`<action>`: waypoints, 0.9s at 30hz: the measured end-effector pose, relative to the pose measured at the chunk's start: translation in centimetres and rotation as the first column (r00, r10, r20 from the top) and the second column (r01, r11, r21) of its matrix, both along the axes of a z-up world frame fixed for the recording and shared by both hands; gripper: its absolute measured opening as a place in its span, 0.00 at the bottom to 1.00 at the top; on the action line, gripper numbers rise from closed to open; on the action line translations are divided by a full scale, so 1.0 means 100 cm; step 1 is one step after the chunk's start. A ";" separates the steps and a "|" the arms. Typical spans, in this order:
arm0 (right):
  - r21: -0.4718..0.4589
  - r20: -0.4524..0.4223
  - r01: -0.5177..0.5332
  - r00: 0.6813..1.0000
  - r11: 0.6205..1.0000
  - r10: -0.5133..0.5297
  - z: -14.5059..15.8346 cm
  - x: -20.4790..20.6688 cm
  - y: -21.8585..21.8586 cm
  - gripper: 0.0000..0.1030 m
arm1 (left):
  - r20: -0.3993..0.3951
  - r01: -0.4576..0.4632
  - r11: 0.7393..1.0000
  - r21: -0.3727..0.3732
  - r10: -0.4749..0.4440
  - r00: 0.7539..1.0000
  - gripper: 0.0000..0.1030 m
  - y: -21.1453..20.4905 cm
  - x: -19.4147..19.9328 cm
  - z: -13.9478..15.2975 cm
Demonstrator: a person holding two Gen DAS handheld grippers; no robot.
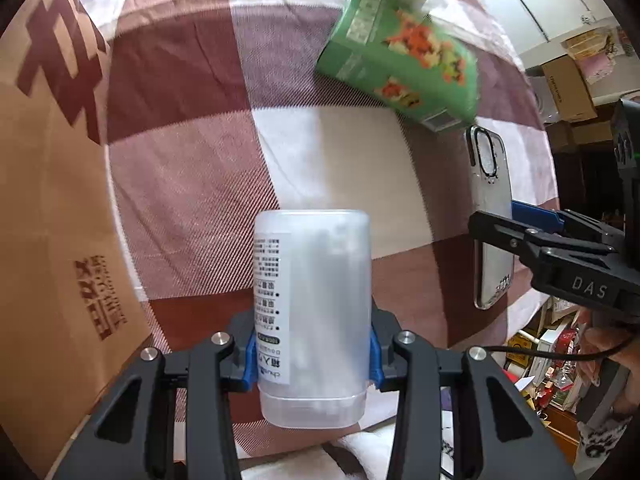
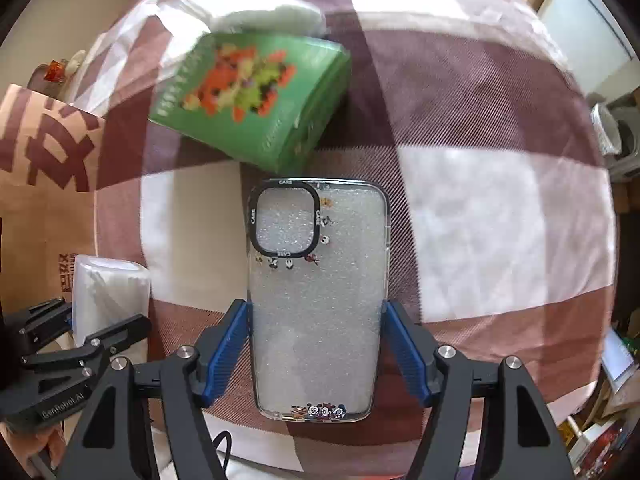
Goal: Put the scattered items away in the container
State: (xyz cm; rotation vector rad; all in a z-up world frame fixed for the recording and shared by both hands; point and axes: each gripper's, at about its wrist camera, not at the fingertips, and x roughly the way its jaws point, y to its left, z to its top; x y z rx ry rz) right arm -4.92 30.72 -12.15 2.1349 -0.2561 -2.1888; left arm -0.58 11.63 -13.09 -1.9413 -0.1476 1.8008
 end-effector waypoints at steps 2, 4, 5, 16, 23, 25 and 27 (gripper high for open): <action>-0.009 -0.013 0.000 1.000 1.000 0.000 0.010 0.000 0.001 0.68 | -0.004 -0.001 1.000 -0.001 0.001 1.000 0.40 -0.002 -0.001 0.002; -0.010 -0.024 -0.042 0.999 0.999 0.042 0.019 -0.001 -0.004 0.68 | 0.007 -0.012 1.000 0.008 0.012 1.000 0.40 -0.002 -0.002 0.004; -0.011 -0.034 -0.049 0.998 0.999 0.049 0.025 0.000 -0.002 0.68 | 0.010 -0.018 1.000 0.013 0.018 1.000 0.40 -0.010 -0.006 0.004; -0.032 -0.143 -0.111 0.984 0.993 0.105 0.077 0.002 -0.041 0.68 | -0.097 -0.065 0.996 0.060 0.071 0.993 0.40 -0.018 -0.006 0.077; -0.043 -0.193 -0.158 0.970 0.987 0.147 0.083 -0.027 -0.092 0.68 | -0.170 -0.129 0.991 0.029 0.132 0.977 0.40 -0.034 -0.010 0.114; -0.051 -0.206 -0.178 0.965 0.983 0.164 0.090 -0.031 -0.101 0.68 | -0.191 -0.154 0.988 0.021 0.156 0.969 0.40 -0.044 -0.010 0.124; -0.053 -0.222 -0.204 0.957 0.978 0.187 0.097 -0.036 -0.112 0.68 | -0.201 -0.177 0.984 0.029 0.179 0.963 0.40 -0.055 -0.010 0.130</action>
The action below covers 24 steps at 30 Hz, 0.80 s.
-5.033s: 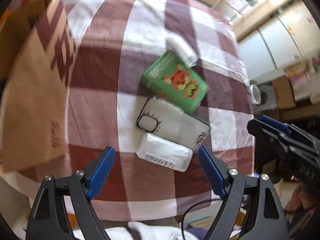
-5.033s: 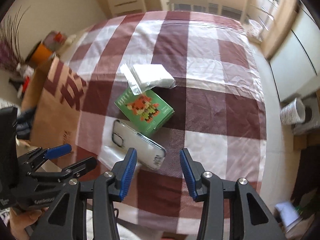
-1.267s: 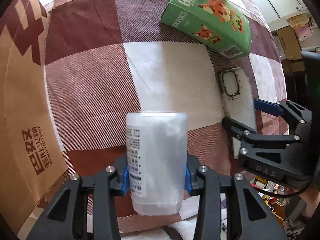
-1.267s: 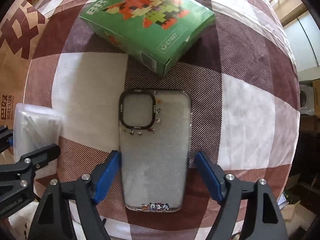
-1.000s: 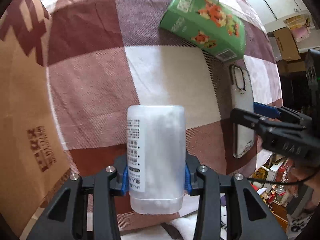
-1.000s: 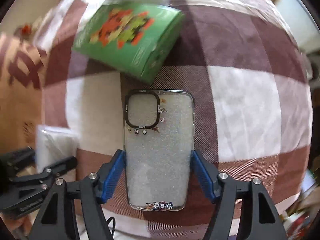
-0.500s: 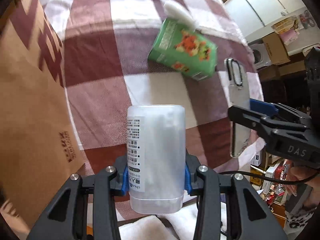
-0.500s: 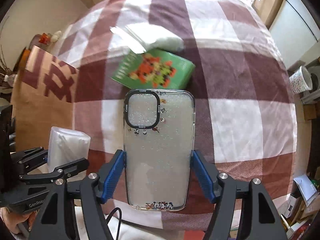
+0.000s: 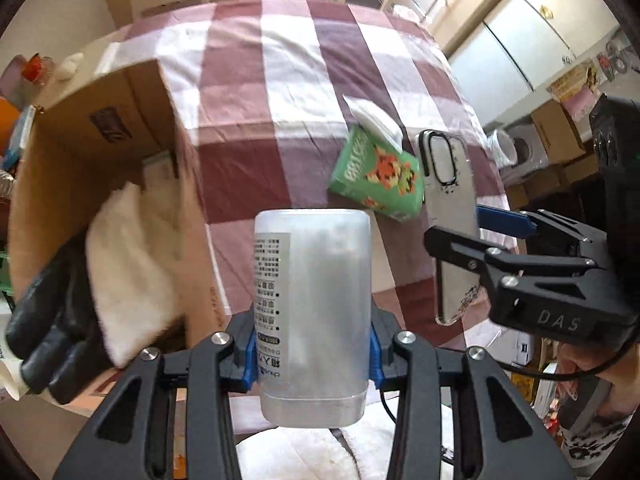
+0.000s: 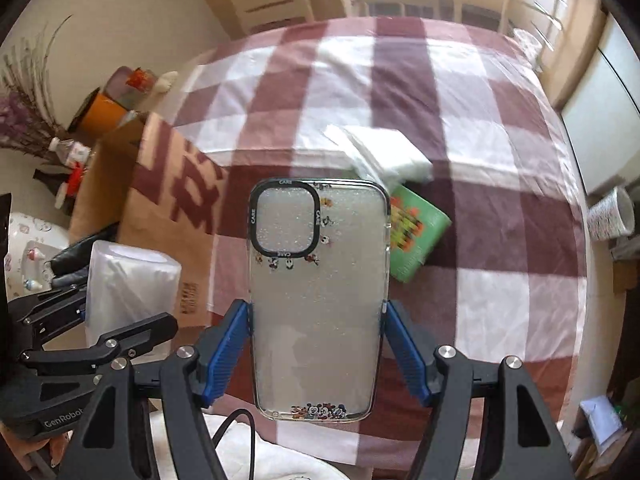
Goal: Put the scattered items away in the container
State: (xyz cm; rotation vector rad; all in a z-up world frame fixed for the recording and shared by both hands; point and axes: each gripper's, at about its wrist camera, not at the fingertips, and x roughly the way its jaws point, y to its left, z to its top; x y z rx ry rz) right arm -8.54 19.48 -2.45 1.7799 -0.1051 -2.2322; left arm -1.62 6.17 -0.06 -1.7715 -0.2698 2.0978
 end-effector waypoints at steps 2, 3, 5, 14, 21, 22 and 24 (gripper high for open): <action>-0.003 -0.018 -0.031 0.999 1.000 0.031 0.009 -0.005 -0.012 0.68 | -0.011 -0.026 1.000 0.005 0.026 1.000 0.40 -0.009 -0.002 0.006; -0.005 -0.026 -0.041 0.999 0.999 0.041 0.013 -0.007 -0.017 0.68 | -0.015 -0.039 0.999 0.005 0.039 0.999 0.40 -0.014 -0.003 0.008; -0.008 -0.040 -0.068 0.997 0.998 0.067 0.020 -0.012 -0.028 0.68 | -0.024 -0.066 0.998 0.013 0.066 0.998 0.40 -0.024 -0.004 0.014; -0.007 -0.076 -0.163 0.984 0.987 0.162 0.044 -0.026 -0.066 0.68 | -0.053 -0.174 0.984 0.028 0.175 0.983 0.40 -0.060 -0.005 0.029; -0.009 -0.107 -0.240 0.965 0.971 0.238 0.061 -0.036 -0.100 0.68 | -0.069 -0.265 0.964 0.032 0.266 0.961 0.40 -0.094 -0.001 0.038; -0.011 -0.111 -0.250 0.962 0.968 0.248 0.063 -0.037 -0.104 0.68 | -0.071 -0.275 0.961 0.032 0.277 0.958 0.40 -0.098 0.000 0.039; -0.013 -0.121 -0.272 0.956 0.962 0.269 0.068 -0.039 -0.114 0.68 | -0.076 -0.296 0.955 0.033 0.298 0.952 0.40 -0.106 0.001 0.041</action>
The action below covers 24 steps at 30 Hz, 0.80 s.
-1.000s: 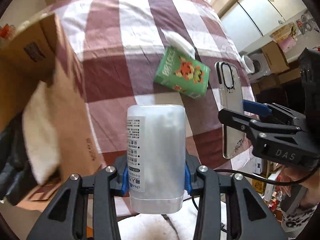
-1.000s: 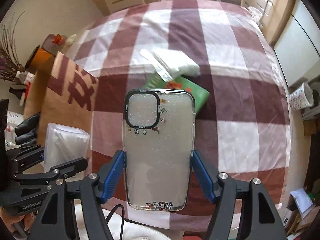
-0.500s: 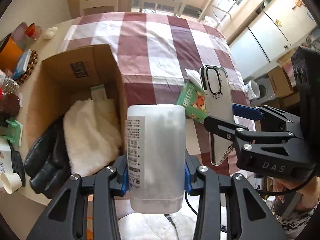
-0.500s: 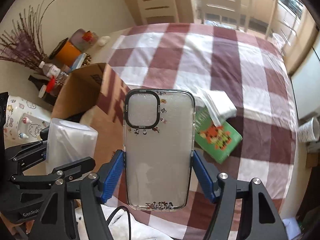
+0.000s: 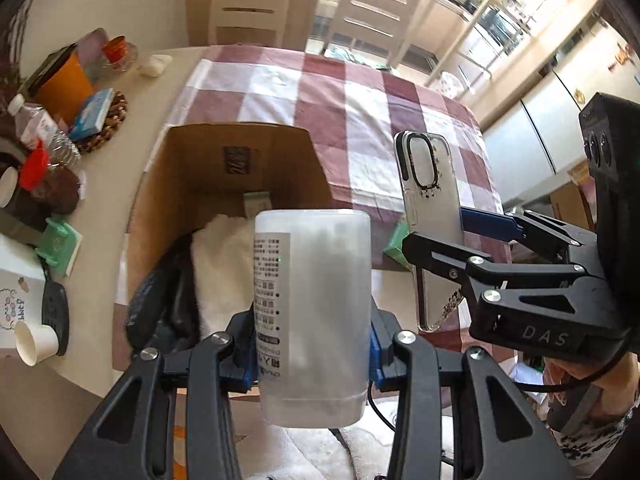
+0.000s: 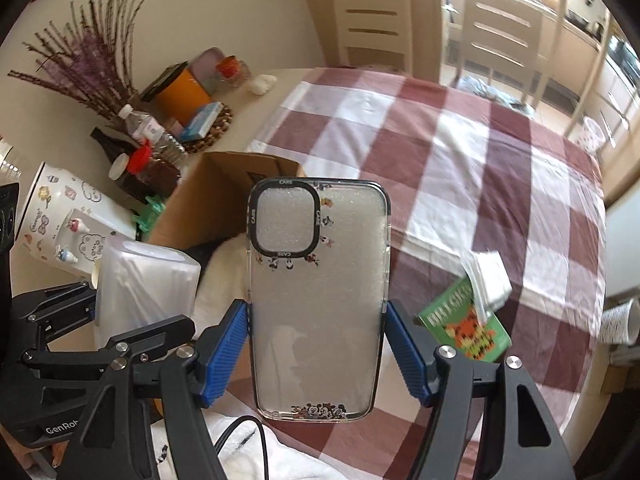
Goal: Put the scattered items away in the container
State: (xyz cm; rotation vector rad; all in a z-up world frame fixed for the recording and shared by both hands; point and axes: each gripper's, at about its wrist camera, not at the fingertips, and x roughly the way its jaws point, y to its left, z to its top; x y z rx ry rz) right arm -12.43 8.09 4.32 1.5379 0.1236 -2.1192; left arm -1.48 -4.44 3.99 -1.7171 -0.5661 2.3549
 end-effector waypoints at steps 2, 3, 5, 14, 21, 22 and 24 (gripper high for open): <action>-0.005 -0.008 -0.022 1.000 1.000 0.022 0.005 -0.002 -0.009 0.68 | -0.004 -0.021 1.000 -0.004 0.021 1.000 0.40 -0.009 0.003 0.003; -0.008 -0.010 -0.033 0.999 0.999 0.033 0.006 -0.002 -0.014 0.68 | -0.005 -0.030 1.000 -0.004 0.030 1.000 0.40 -0.013 0.004 0.004; -0.011 -0.016 -0.052 0.999 0.999 0.052 0.009 -0.004 -0.023 0.68 | -0.006 -0.050 0.999 -0.005 0.050 0.999 0.40 -0.021 0.006 0.005; -0.025 -0.023 -0.132 0.991 0.991 0.132 0.016 -0.005 -0.056 0.68 | 0.000 -0.136 0.991 0.001 0.136 0.991 0.40 -0.051 0.016 0.003; -0.032 -0.023 -0.173 0.985 0.984 0.172 0.019 -0.006 -0.077 0.68 | 0.013 -0.198 0.980 0.000 0.198 0.980 0.40 -0.075 0.022 -0.004; -0.033 -0.022 -0.177 0.984 0.984 0.177 0.020 -0.006 -0.080 0.68 | 0.014 -0.208 0.978 0.001 0.208 0.978 0.40 -0.079 0.023 -0.005; -0.034 -0.021 -0.187 0.982 0.982 0.186 0.020 -0.007 -0.086 0.68 | 0.017 -0.220 0.975 0.002 0.220 0.975 0.40 -0.085 0.024 -0.007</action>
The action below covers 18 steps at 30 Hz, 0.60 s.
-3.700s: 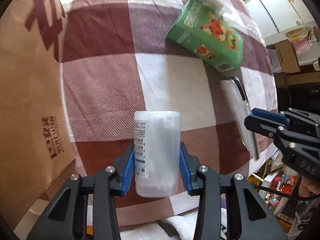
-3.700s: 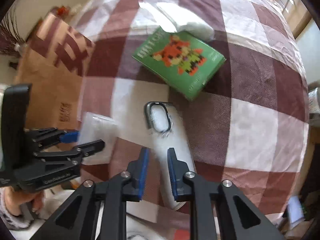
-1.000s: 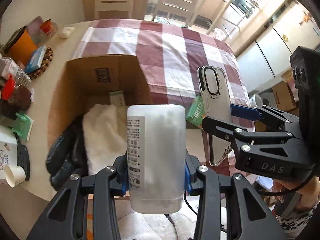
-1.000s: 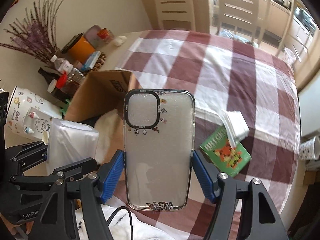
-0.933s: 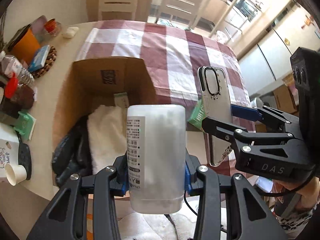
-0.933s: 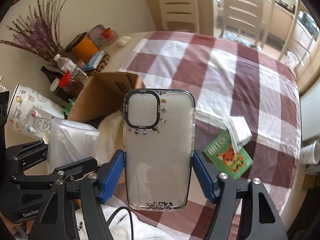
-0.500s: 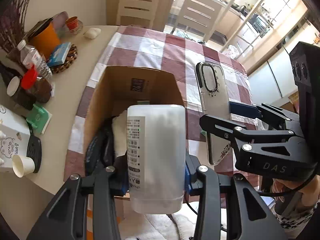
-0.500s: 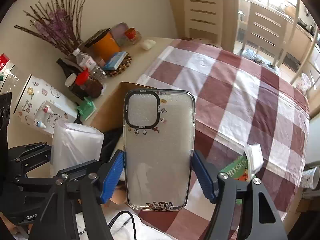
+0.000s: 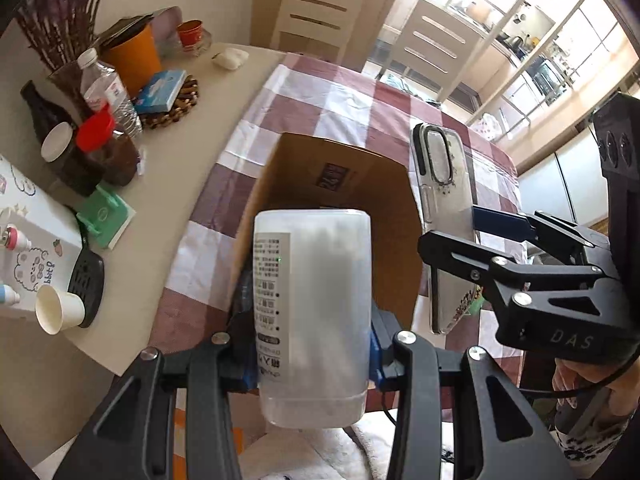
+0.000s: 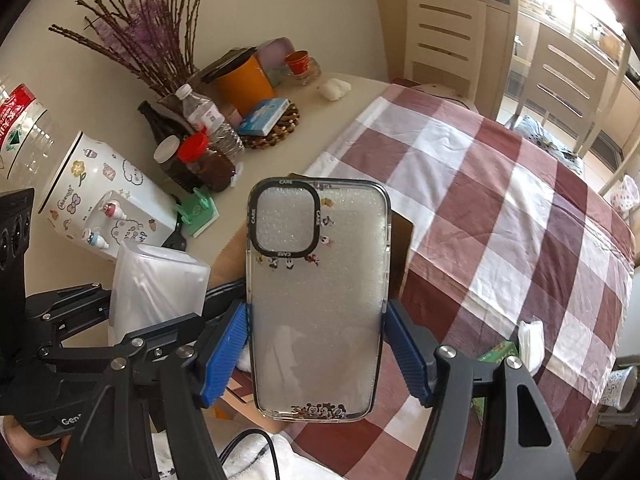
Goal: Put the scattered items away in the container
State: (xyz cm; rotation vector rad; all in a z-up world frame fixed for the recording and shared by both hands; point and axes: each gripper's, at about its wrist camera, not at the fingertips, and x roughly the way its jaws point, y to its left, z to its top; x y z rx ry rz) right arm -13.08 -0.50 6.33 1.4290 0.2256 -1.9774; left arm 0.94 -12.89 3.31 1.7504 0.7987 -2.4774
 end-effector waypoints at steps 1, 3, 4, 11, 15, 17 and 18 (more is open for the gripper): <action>0.000 0.002 -0.005 1.000 1.000 0.005 0.000 0.000 -0.003 0.68 | 0.001 -0.006 1.000 0.001 0.006 1.000 0.40 -0.002 0.000 -0.001; 0.000 0.005 -0.014 1.000 1.000 0.014 -0.001 -0.001 -0.009 0.68 | 0.005 -0.016 1.000 0.001 0.016 1.000 0.40 -0.007 0.001 -0.003; 0.001 0.007 -0.020 1.000 1.000 0.020 -0.001 -0.001 -0.012 0.68 | 0.008 -0.023 1.000 0.003 0.023 1.000 0.40 -0.009 0.001 -0.005; 0.006 0.024 -0.056 0.998 0.998 0.056 -0.006 -0.002 -0.030 0.68 | 0.030 -0.044 0.999 0.018 0.043 0.999 0.40 -0.020 0.000 -0.017; 0.010 0.034 -0.063 0.997 0.998 0.063 -0.009 -0.004 -0.036 0.68 | 0.043 -0.048 0.998 0.027 0.047 0.998 0.40 -0.022 -0.002 -0.023; 0.014 0.041 -0.065 0.997 0.998 0.064 -0.011 -0.006 -0.038 0.68 | 0.050 -0.046 0.998 0.031 0.045 0.998 0.40 -0.022 -0.004 -0.026; 0.016 0.044 -0.066 0.997 0.998 0.065 -0.013 -0.007 -0.039 0.68 | 0.053 -0.046 0.998 0.033 0.044 0.998 0.40 -0.021 -0.005 -0.028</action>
